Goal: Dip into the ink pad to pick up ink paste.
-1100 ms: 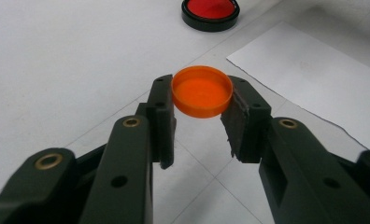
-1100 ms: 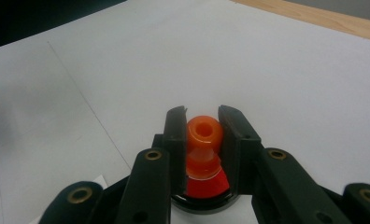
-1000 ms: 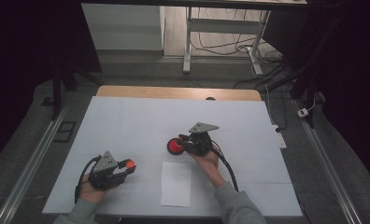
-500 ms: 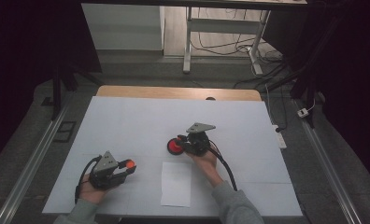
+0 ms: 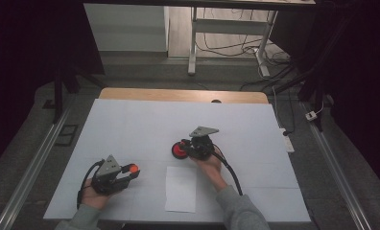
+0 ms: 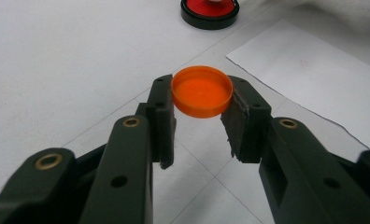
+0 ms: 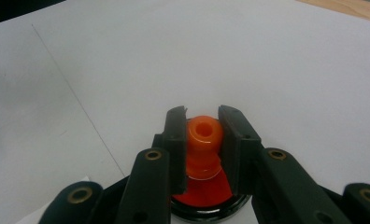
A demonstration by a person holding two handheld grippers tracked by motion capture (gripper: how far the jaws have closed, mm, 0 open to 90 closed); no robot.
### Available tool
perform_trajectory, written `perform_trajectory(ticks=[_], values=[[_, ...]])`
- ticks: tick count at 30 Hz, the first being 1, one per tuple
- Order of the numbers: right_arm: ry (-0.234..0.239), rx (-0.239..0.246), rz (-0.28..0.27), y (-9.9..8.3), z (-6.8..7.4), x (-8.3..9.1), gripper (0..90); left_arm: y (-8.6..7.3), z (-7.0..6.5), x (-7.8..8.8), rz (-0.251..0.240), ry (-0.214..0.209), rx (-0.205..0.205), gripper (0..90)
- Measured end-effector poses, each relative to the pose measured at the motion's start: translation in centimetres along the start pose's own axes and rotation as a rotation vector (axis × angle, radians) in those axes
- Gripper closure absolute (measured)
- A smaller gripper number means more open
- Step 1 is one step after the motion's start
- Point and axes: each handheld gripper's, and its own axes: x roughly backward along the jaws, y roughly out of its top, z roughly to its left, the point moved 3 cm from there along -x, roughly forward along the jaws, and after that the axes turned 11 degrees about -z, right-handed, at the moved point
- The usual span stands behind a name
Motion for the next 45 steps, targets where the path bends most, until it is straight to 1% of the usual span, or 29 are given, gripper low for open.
perform_trajectory(ticks=[2, 5, 7, 9, 10, 17, 20, 22, 28, 32, 33, 34, 40, 45], values=[[-0.001, 0.002, -0.002, 0.0, -0.1, 0.0, 72.4, 0.0, 0.0, 0.0, 0.001, 0.0, 0.0, 64.7], [-0.007, 0.006, 0.012, -0.1, -0.1, -0.1, 72.4, 0.0, 0.0, 0.0, 0.002, 0.0, 0.0, 64.7], [-0.013, 0.018, 0.027, -0.4, -0.1, -0.3, 72.4, 0.0, 0.0, 0.0, 0.002, 0.0, -0.001, 64.7], [-0.012, 0.01, 0.023, -0.4, -0.2, -0.3, 72.5, 0.0, 0.0, 0.0, 0.002, -0.001, 0.0, 64.7], [-0.01, 0.014, 0.022, -0.4, -0.1, -0.3, 72.5, 0.0, 0.0, 0.0, 0.003, -0.001, 0.0, 64.7], [-0.033, 0.071, 0.031, -0.6, 0.3, -0.3, 72.8, 0.0, -0.1, 0.0, 0.003, -0.002, -0.002, 64.7], [-0.042, 0.086, 0.026, -0.7, 0.5, -0.3, 72.9, 0.0, -0.1, 0.0, 0.001, 0.0, -0.002, 64.7], [-0.039, 0.079, 0.02, -0.7, 0.4, -0.3, 72.9, 0.0, 0.0, 0.0, 0.002, -0.001, -0.001, 64.7], [-0.044, 0.085, 0.013, -0.9, 0.5, -0.3, 73.0, 0.0, -0.1, 0.0, 0.002, -0.001, -0.001, 64.7], [-0.041, 0.08, 0.002, -0.9, 0.5, -0.3, 73.0, 0.0, 0.0, 0.0, 0.001, -0.001, 0.0, 64.7], [-0.041, 0.072, -0.008, -1.0, 0.5, -0.3, 73.0, 0.0, 0.0, 0.0, 0.001, -0.001, 0.0, 64.7], [-0.044, 0.073, -0.003, -1.0, 0.4, -0.2, 73.0, 0.0, 0.0, 0.0, 0.001, 0.0, 0.0, 64.7], [-0.042, 0.064, -0.017, -1.1, 0.4, -0.2, 73.0, 0.0, 0.0, 0.1, 0.0, 0.001, -0.001, 64.7], [-0.048, 0.069, -0.018, -1.2, 0.4, -0.2, 73.0, 0.0, 0.0, 0.1, 0.0, 0.001, -0.001, 64.7]])
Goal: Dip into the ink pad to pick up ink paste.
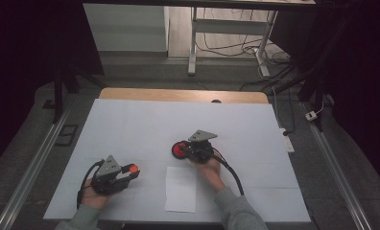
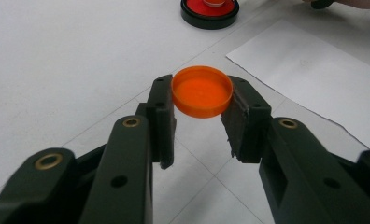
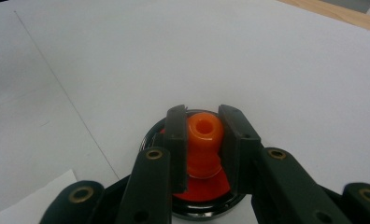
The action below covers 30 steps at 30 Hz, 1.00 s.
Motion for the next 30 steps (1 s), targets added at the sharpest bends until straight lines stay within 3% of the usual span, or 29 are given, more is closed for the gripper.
perform_trajectory(ticks=[4, 8, 11, 16, 22, 30], values=[[-0.001, -0.001, 0.0, 0.0, 0.0, 0.0, 73.0, 0.0, 0.0, 0.0, -0.001, 0.001, 0.001, 64.8], [0.022, -0.057, 0.018, 0.4, -0.5, 0.0, 72.6, 0.0, 0.0, 0.0, -0.001, 0.001, 0.0, 64.7], [0.006, -0.115, -0.087, 1.6, -1.4, 1.2, 72.5, 0.0, 0.2, 0.2, -0.005, 0.003, 0.005, 64.7], [0.007, -0.102, -0.118, 3.0, -1.8, 2.2, 72.5, 0.0, 0.2, 0.2, -0.006, 0.005, 0.006, 64.7], [0.028, -0.081, -0.07, 2.2, -0.8, 1.1, 72.5, 0.0, 0.2, 0.2, -0.005, 0.004, 0.004, 64.7], [0.026, -0.081, -0.058, 1.9, -0.7, 0.6, 72.4, 0.0, 0.3, 0.2, -0.006, 0.003, 0.007, 64.7]])
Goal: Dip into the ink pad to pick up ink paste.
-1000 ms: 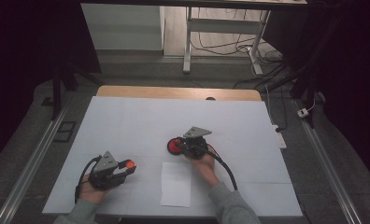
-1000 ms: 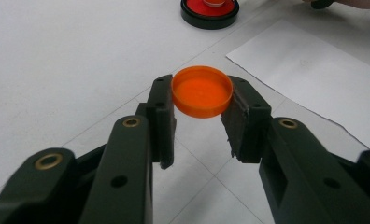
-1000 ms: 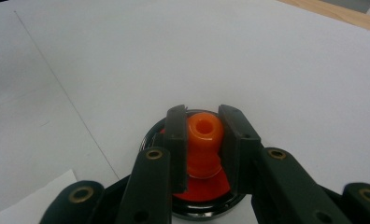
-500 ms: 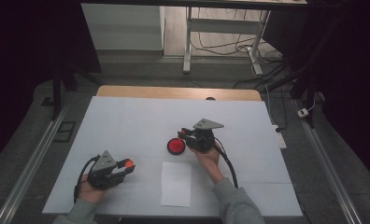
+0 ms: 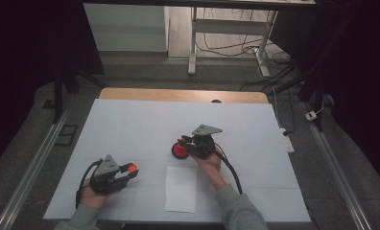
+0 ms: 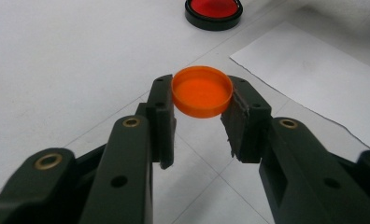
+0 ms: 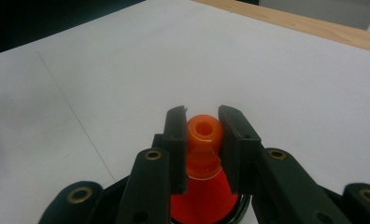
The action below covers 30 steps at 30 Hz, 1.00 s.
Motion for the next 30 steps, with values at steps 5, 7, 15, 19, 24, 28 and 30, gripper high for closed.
perform_trajectory(ticks=[5, 7, 15, 19, 24, 28, 30], values=[[0.004, 0.004, 0.008, -0.1, 0.1, -0.1, 72.4, 0.0, 0.0, 0.0, 0.003, 0.0, -0.001, 64.7], [-0.003, 0.012, 0.017, -0.2, 0.1, -0.2, 72.4, 0.0, 0.0, 0.0, 0.003, 0.0, 0.0, 64.7], [0.002, 0.014, 0.033, -0.7, 0.2, -0.7, 72.4, -0.1, 0.0, -0.1, 0.009, 0.0, 0.001, 64.7], [-0.003, 0.015, 0.043, -0.8, 0.2, -0.8, 72.4, -0.1, 0.0, -0.1, 0.008, -0.001, 0.001, 64.6], [-0.001, 0.037, 0.079, -1.4, 0.1, -1.2, 72.4, -0.1, 0.0, -0.1, 0.009, -0.001, 0.0, 64.7], [-0.013, 0.052, 0.081, -1.4, 0.3, -1.2, 72.5, -0.1, -0.1, -0.1, 0.011, -0.002, -0.003, 64.6], [-0.014, 0.054, 0.081, -1.5, 0.3, -1.1, 72.5, -0.1, -0.1, -0.1, 0.01, -0.003, -0.003, 64.7]])
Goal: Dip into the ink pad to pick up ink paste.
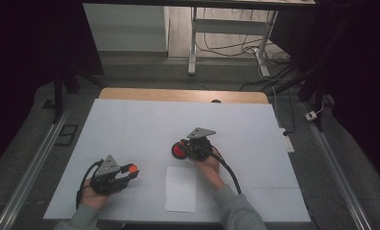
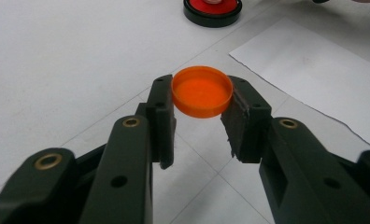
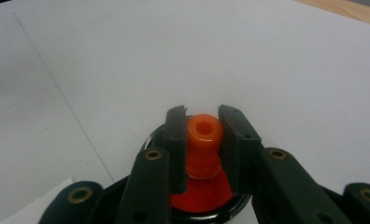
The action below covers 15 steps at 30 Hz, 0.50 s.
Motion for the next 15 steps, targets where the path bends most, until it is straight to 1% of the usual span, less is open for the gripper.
perform_trajectory(ticks=[3, 7, 10, 12, 15], values=[[-0.004, -0.003, -0.012, -0.13, 0.01, -0.01, 72.7, 0.02, -0.02, 0.02, -0.001, -0.001, 0.0, 64.6], [-0.005, 0.022, -0.003, -0.13, 0.14, 0.02, 72.7, 0.03, -0.1, -0.02, -0.001, 0.001, -0.003, 64.6], [-0.001, 0.009, -0.018, -0.24, 0.06, 0.0, 72.8, 0.06, -0.15, -0.05, -0.002, 0.004, -0.006, 64.6], [-0.001, 0.008, -0.017, -0.27, 0.02, 0.04, 72.8, 0.06, -0.16, -0.05, -0.003, 0.003, -0.007, 64.6], [-0.006, 0.017, -0.016, -0.26, 0.09, 0.03, 72.9, 0.06, -0.16, -0.03, -0.003, 0.002, -0.006, 64.6]])
